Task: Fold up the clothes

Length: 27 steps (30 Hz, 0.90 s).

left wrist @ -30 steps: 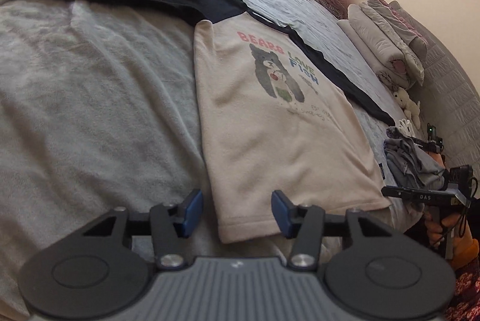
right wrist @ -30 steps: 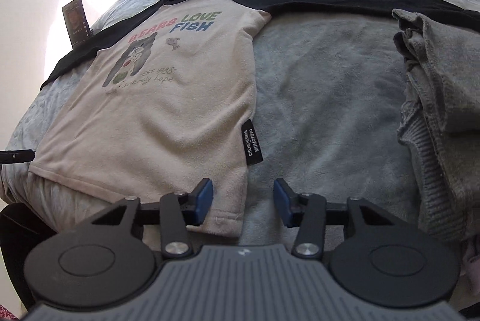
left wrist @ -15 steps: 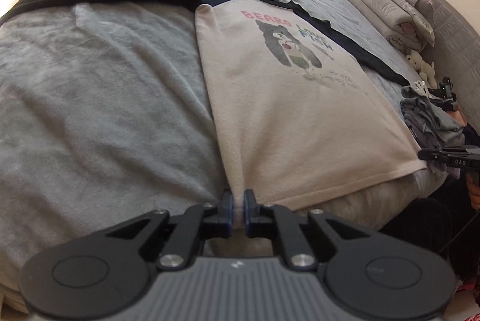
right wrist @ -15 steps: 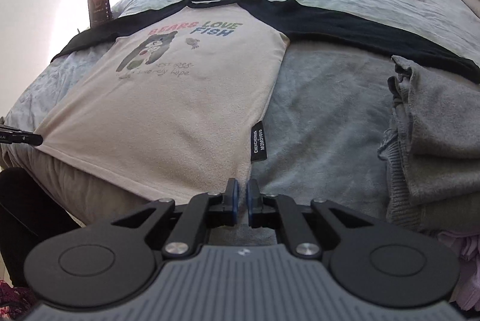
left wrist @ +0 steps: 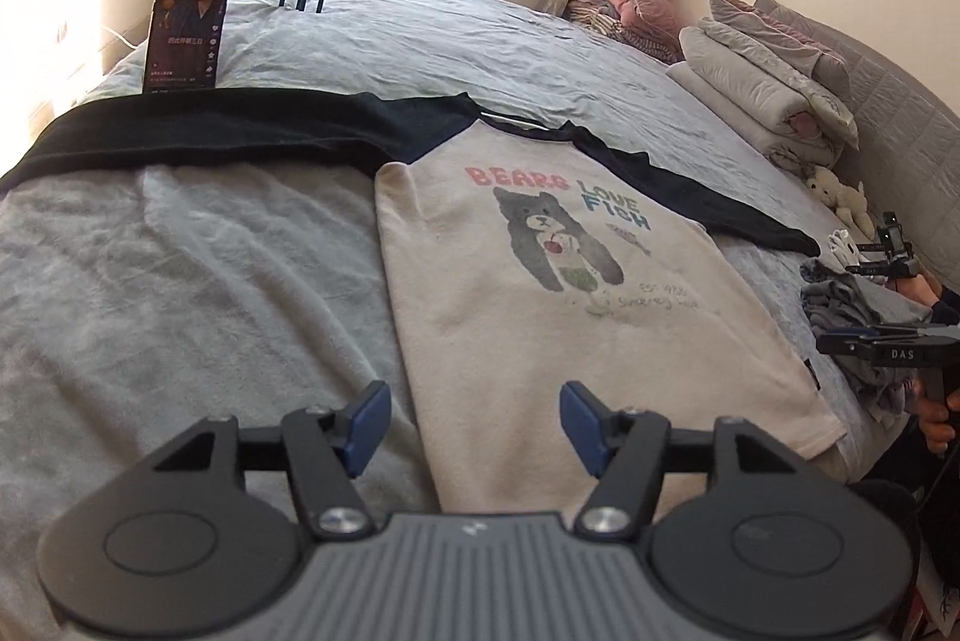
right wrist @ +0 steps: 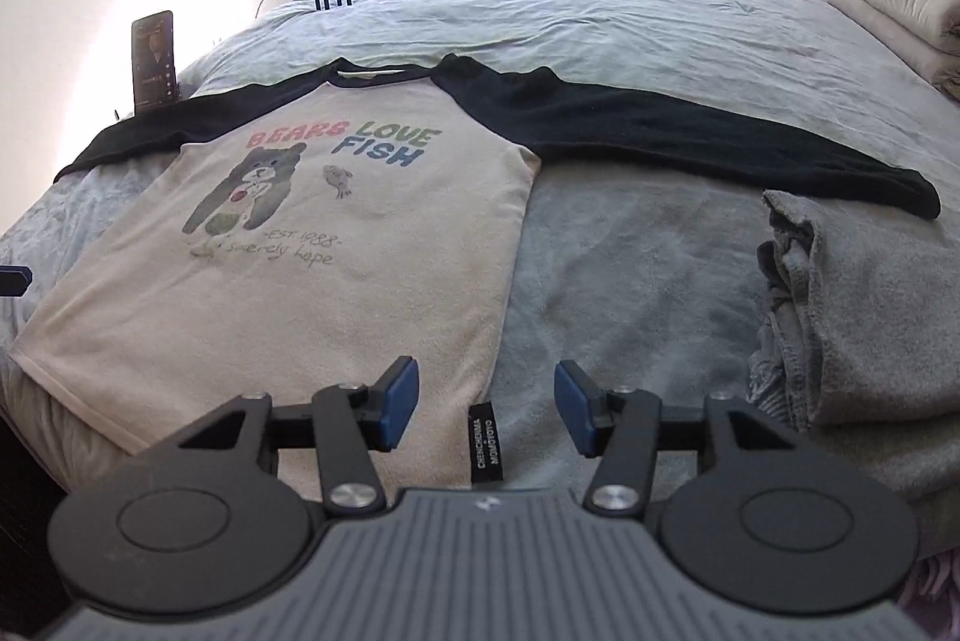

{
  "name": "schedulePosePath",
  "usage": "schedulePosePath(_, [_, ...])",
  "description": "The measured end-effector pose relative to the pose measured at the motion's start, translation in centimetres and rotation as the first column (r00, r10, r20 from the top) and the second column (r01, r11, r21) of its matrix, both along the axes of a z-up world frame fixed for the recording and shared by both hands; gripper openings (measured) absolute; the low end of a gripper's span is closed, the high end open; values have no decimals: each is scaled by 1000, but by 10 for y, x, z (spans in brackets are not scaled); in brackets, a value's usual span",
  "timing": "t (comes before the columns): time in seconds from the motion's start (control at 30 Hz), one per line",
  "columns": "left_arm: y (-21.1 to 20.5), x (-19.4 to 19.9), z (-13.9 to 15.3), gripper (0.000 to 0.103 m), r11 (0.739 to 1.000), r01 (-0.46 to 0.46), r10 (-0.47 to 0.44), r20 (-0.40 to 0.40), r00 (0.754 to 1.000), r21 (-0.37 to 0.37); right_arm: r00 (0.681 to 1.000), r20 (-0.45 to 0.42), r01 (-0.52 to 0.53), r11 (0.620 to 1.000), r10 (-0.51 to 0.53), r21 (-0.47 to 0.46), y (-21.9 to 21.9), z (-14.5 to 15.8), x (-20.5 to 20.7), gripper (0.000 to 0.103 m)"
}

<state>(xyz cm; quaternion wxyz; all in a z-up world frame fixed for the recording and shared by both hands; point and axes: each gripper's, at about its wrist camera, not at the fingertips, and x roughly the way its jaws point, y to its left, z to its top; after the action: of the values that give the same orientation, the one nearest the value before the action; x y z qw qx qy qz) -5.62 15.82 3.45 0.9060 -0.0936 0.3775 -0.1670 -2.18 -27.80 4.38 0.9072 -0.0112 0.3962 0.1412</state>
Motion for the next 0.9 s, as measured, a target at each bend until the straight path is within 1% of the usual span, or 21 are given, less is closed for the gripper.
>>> schedulePosePath(0.07, [-14, 13, -1, 65, 1000, 14, -14, 46, 999, 7, 999, 35, -6, 1000, 7, -16, 13, -2, 10, 54])
schedulePosePath(0.13, [-29, 27, -3, 67, 1000, 28, -29, 92, 995, 15, 998, 69, -12, 999, 15, -42, 28, -5, 22, 55])
schedulePosePath(0.23, [-50, 47, -5, 69, 998, 48, -52, 160, 986, 27, 995, 98, -13, 997, 20, -74, 49, -16, 45, 58])
schedulePosePath(0.3, [-62, 65, -12, 73, 998, 51, -58, 170, 984, 45, 994, 107, 2, 996, 8, -90, 59, -25, 59, 63])
schedulePosePath(0.33, [-66, 73, -18, 75, 997, 58, -66, 156, 986, 53, 994, 108, 10, 995, 1, -97, 62, -29, 65, 64])
schedulePosePath(0.4, [-70, 87, -31, 76, 995, 75, -83, 113, 990, 71, 997, 78, 24, 995, -17, -95, 63, -41, 75, 66])
schedulePosePath(0.43, [-68, 87, -37, 76, 994, 78, -85, 105, 991, 76, 997, 66, 30, 996, -25, -85, 61, -47, 77, 68])
schedulePosePath(0.5, [-64, 86, -47, 76, 993, 82, -90, 90, 992, 88, 997, 79, 23, 998, -18, -61, 54, -50, 73, 70])
schedulePosePath(0.53, [-58, 75, -48, 78, 991, 96, -105, 101, 989, 90, 997, 79, 9, 998, -4, -56, 51, -49, 67, 70])
schedulePosePath(0.63, [-48, 59, -45, 84, 990, 114, -122, 96, 988, 81, 997, 74, -26, 998, 31, -64, 43, -47, 50, 71])
schedulePosePath(0.7, [-43, 46, -43, 84, 988, 126, -134, 93, 987, 86, 998, 63, -19, 995, 25, -97, 40, -47, 40, 82])
schedulePosePath(0.73, [-41, 40, -43, 85, 987, 133, -142, 94, 985, 95, 999, 47, -9, 995, 14, -97, 37, -48, 36, 83])
schedulePosePath(0.83, [-39, 29, -40, 85, 982, 146, -158, 96, 983, 122, 1000, 23, 2, 999, -1, -53, 24, -47, 25, 84])
schedulePosePath(0.9, [-37, 23, -33, 86, 983, 141, -152, 87, 984, 121, 1000, -6, 26, 999, -27, -41, 18, -42, 22, 84])
